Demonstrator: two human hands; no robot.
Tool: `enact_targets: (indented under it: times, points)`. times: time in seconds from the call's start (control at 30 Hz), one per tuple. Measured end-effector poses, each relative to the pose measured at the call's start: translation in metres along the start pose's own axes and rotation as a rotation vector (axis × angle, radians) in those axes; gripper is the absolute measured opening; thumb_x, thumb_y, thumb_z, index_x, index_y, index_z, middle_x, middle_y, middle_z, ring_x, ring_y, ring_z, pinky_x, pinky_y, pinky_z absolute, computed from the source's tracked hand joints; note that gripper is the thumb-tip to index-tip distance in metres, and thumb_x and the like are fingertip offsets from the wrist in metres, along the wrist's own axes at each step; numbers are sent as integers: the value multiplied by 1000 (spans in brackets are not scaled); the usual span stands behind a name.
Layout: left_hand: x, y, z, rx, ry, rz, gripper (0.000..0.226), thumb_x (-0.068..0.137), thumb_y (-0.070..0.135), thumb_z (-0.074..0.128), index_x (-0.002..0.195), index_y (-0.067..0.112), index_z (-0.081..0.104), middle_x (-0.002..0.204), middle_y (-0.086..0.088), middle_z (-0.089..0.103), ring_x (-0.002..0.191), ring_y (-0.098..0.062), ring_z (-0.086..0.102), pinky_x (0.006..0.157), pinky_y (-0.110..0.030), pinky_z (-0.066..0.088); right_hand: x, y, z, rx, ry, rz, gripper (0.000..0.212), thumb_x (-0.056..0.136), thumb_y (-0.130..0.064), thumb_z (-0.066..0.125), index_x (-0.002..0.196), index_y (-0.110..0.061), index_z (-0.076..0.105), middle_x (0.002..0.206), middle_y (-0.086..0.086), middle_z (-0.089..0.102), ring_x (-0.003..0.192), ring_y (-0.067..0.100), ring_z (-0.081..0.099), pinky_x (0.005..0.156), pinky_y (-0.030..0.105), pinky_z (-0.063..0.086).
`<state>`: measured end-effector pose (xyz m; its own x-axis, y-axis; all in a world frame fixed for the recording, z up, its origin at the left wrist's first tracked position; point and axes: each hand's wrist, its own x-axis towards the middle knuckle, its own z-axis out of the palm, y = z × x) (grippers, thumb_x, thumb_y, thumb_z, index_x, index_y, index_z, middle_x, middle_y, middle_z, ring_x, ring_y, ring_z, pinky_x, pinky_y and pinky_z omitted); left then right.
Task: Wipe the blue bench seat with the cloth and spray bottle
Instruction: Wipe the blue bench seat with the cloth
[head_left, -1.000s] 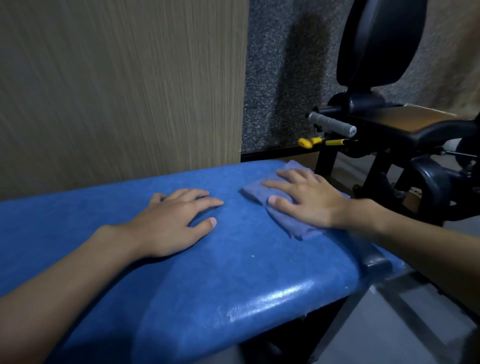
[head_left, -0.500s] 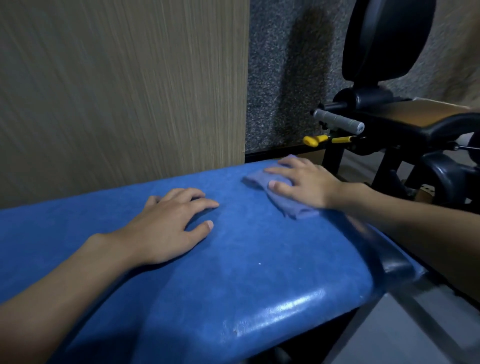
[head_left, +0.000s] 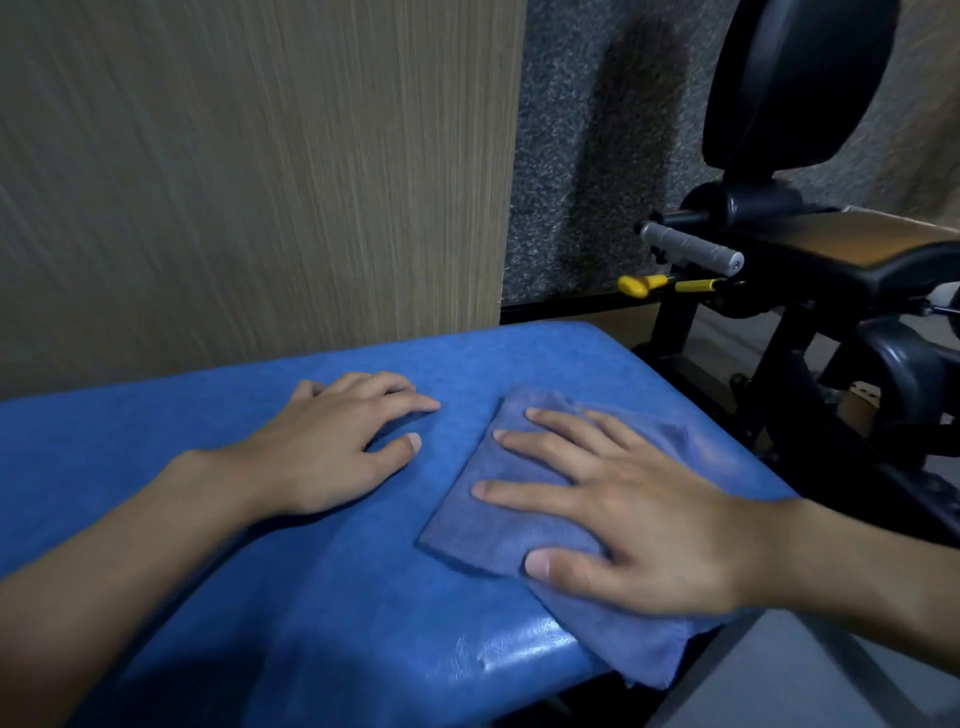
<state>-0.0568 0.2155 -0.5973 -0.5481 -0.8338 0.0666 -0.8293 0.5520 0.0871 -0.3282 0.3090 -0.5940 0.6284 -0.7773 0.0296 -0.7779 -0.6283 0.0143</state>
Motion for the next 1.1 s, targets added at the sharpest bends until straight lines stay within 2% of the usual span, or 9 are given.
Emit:
enact_targets:
  times: [0.17, 0.27, 0.4, 0.5, 0.6, 0.7, 0.9, 1.0, 1.1]
  points:
    - [1, 0, 0, -4, -5, -2, 75, 74, 72, 11, 141, 50, 36, 140, 28, 32, 134, 3, 23, 101, -33, 22, 23, 31, 0, 23, 47, 19, 64, 86, -74, 18, 145, -51, 26, 158, -12, 21, 146, 12, 9, 117, 40, 10]
    - [-2, 1, -1, -20, -9, -2, 74, 75, 72, 12, 141, 49, 36, 141, 28, 29, 135, 4, 21, 103, -31, 21, 60, 80, 6, -14, 84, 219, 77, 77, -84, 9, 144, -52, 28, 156, -10, 26, 145, 16, 17, 116, 47, 17]
    - [-11, 2, 1, -6, 4, -33, 77, 74, 74, 10, 143, 49, 33, 146, 24, 27, 139, 4, 13, 114, -35, 17, 106, 143, 5, 115, 51, 537, 58, 89, -72, 25, 143, -52, 30, 153, -3, 30, 139, 30, 26, 109, 52, 24]
    - [-14, 1, 1, -30, -26, -55, 78, 73, 77, 9, 144, 52, 27, 149, 25, 23, 140, 4, 14, 115, -37, 17, 119, 154, 7, 139, 25, 628, 55, 92, -68, 26, 144, -50, 29, 151, 0, 31, 136, 35, 29, 107, 54, 27]
    - [-14, -4, 0, -18, -40, -49, 77, 73, 76, 8, 144, 52, 27, 151, 25, 22, 140, 4, 15, 113, -35, 19, 105, 124, 8, 27, 7, 548, 59, 91, -70, 21, 146, -50, 25, 156, -2, 25, 142, 30, 21, 111, 55, 21]
    - [-13, -9, -1, -13, -15, -51, 77, 73, 75, 8, 142, 51, 32, 149, 24, 26, 139, 4, 18, 111, -34, 20, 72, 67, 4, -55, -1, 321, 73, 79, -77, 6, 146, -52, 18, 159, -5, 19, 146, 23, 12, 114, 53, 16]
    - [-11, -9, -1, -7, 14, -44, 78, 73, 73, 9, 141, 49, 36, 144, 24, 30, 136, 3, 22, 109, -35, 22, 9, -18, 1, -6, 38, -164, 58, 90, -70, 25, 145, -54, 18, 162, -8, 15, 150, 23, 3, 117, 47, 3]
    - [-13, -13, 1, -33, 15, -48, 77, 74, 72, 10, 142, 47, 37, 147, 21, 29, 138, 1, 21, 112, -37, 21, 25, -3, 1, 50, 32, -145, 60, 89, -70, 27, 146, -52, 24, 160, -12, 16, 149, 15, 5, 116, 41, 4]
    - [-18, -17, 1, -49, 27, -47, 75, 76, 72, 13, 142, 46, 38, 149, 18, 31, 139, 0, 19, 114, -35, 21, 68, 43, 5, 15, 76, 52, 67, 84, -73, 18, 145, -49, 32, 156, -9, 27, 145, 15, 17, 115, 44, 16]
